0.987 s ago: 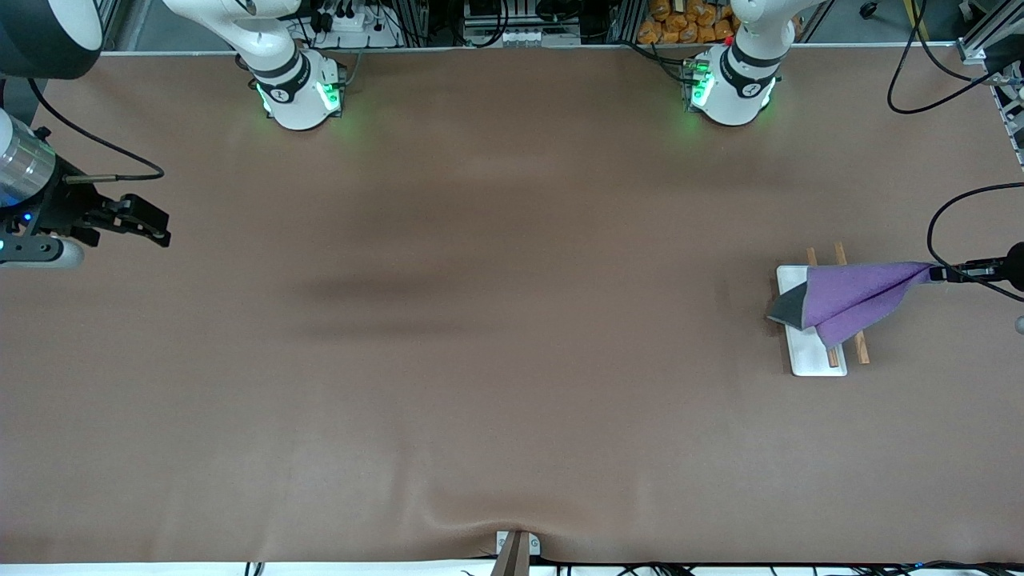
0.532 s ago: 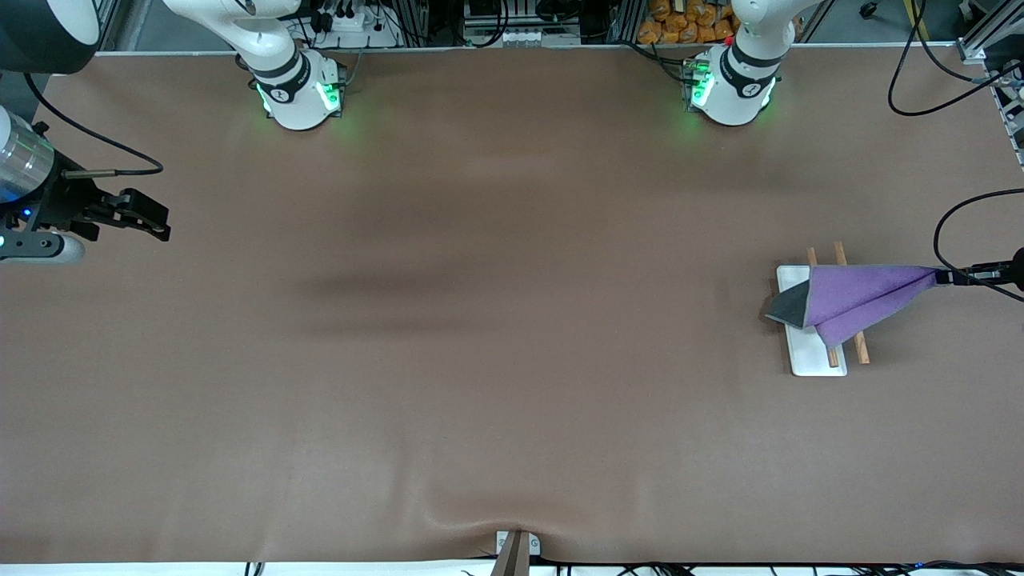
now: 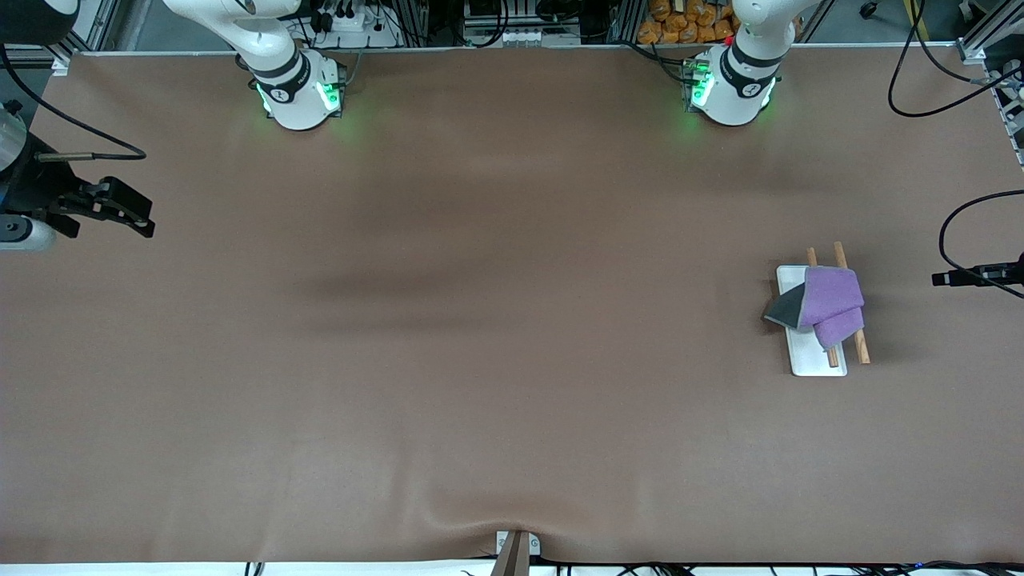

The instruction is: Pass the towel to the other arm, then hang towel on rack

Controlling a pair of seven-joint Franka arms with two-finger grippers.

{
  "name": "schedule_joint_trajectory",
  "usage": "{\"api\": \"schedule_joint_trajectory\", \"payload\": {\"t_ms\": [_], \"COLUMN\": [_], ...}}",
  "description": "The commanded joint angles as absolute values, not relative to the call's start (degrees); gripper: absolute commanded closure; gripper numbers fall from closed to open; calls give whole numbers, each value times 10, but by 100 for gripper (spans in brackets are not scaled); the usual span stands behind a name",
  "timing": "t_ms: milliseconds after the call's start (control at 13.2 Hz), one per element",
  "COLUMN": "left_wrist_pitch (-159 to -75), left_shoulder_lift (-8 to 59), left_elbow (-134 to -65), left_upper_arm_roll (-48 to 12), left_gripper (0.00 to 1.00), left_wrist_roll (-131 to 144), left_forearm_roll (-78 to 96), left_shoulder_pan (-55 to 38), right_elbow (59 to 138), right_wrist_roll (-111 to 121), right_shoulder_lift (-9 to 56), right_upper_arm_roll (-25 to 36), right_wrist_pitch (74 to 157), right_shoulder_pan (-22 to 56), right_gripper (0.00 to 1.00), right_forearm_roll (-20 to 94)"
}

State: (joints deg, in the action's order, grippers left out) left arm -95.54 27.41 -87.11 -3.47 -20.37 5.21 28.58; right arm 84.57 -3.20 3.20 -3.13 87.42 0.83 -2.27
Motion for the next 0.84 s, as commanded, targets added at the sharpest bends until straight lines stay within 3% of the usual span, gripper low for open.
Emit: {"api": "schedule_joint_trajectory", "payload": {"t_ms": [0, 759], "left_wrist_pitch": [-955, -923], "left_shoulder_lift": [257, 126], "left_elbow": [-853, -836], "left_upper_arm_roll": [-45, -193], "left_gripper": [0, 0], "left_wrist_roll": [-209, -29], "left_forearm_roll": [44, -3], "left_shoulder_pan": [283, 247], "right_elbow": [834, 891], "right_wrist_roll": [-24, -20], "right_shoulder_lift": [35, 1], "right_upper_arm_roll": [-37, -35], "right_wrist_pitch": [853, 885], "right_shoulder_pan": [-4, -7], "right_gripper": [0, 0], "right_forearm_roll": [-9, -8]}}
